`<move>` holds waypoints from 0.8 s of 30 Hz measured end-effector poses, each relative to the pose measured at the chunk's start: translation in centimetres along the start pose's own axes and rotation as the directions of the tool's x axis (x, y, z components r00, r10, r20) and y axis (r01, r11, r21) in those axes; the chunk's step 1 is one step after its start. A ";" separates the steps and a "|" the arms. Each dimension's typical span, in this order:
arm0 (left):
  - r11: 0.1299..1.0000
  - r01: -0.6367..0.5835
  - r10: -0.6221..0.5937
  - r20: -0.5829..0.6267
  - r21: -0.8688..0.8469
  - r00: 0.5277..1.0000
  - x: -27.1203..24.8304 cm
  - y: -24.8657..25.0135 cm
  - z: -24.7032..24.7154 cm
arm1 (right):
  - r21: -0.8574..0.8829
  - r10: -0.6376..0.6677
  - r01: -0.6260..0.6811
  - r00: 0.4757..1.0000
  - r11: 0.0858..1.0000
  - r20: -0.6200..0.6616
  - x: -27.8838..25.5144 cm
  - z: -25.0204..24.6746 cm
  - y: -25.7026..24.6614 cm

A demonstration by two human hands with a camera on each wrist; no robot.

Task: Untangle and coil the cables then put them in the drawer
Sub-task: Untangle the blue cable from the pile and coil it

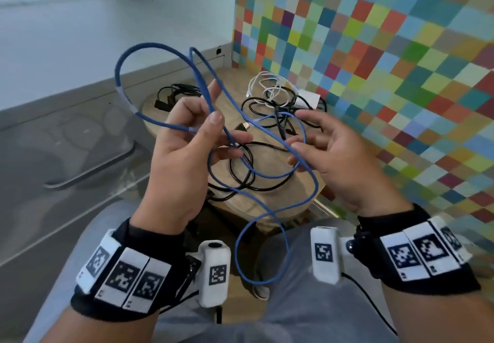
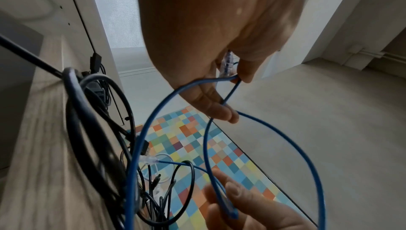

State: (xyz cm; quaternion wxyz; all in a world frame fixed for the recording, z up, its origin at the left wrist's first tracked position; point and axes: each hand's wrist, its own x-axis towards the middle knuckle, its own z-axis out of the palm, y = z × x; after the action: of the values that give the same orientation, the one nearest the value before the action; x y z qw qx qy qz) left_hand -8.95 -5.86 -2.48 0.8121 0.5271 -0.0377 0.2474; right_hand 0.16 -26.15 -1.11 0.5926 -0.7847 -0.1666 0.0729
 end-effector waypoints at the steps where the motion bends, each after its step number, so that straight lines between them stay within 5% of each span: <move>1: 1.000 0.008 -0.008 0.001 0.003 1.000 0.0 0.0 0.0 | 0.028 -0.016 0.017 0.999 0.999 -0.044 0.1 0.1 0.1; 6: 0.998 0.061 -0.058 -0.118 0.024 0.991 0.3 -0.6 -0.6 | 0.272 -0.034 0.117 0.956 0.955 -0.290 0.6 -1.1 0.2; 10: 0.997 0.073 -0.071 -0.140 0.011 0.988 0.5 -0.7 -0.6 | 0.369 -0.047 0.189 0.931 0.910 -0.362 0.1 -2.1 0.1; 19: 0.994 0.103 -0.104 -0.037 -0.023 0.994 0.0 0.0 -0.2 | 0.022 -0.070 0.086 0.918 0.996 -0.390 -1.2 -3.2 1.3; 24: 0.993 0.119 -0.119 0.092 -0.001 0.989 -0.4 -0.6 0.2 | -0.061 -0.300 0.295 0.910 0.954 -0.286 -2.1 -1.4 -2.1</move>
State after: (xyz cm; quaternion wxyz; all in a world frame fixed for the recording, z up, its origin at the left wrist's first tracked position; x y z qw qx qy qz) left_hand -8.97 -6.40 -2.98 0.8246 0.5366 -0.0440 0.1739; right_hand -1.70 -27.64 1.09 0.6081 -0.7573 -0.1952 -0.1362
